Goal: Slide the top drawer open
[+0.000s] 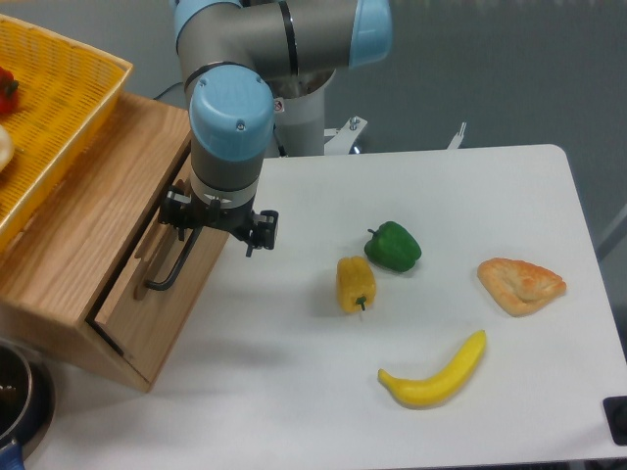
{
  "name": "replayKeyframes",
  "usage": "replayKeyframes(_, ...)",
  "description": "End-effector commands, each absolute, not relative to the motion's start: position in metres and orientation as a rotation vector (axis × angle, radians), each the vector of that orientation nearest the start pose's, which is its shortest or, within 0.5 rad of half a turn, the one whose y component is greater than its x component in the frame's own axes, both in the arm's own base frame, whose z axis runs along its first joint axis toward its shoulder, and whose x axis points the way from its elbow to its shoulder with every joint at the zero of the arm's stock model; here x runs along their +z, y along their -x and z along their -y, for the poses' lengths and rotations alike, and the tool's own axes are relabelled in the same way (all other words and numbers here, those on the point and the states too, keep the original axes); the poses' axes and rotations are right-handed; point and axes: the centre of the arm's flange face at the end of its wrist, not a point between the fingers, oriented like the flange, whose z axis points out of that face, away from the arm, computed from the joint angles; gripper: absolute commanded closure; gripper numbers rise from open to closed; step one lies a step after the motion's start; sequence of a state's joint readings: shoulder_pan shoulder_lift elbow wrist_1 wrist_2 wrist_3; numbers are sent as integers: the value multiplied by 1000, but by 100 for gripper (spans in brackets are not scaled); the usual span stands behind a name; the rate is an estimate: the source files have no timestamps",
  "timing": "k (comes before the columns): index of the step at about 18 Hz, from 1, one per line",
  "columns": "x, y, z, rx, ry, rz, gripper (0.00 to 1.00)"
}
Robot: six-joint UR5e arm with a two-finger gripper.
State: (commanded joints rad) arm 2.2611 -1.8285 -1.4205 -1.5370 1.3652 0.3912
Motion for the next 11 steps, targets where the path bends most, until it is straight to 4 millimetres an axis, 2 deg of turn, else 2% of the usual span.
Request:
replayKeyframes(7,413,255,-551,-325,3075,470,0)
replayKeyframes(11,413,255,-552,-319,3071,464,0)
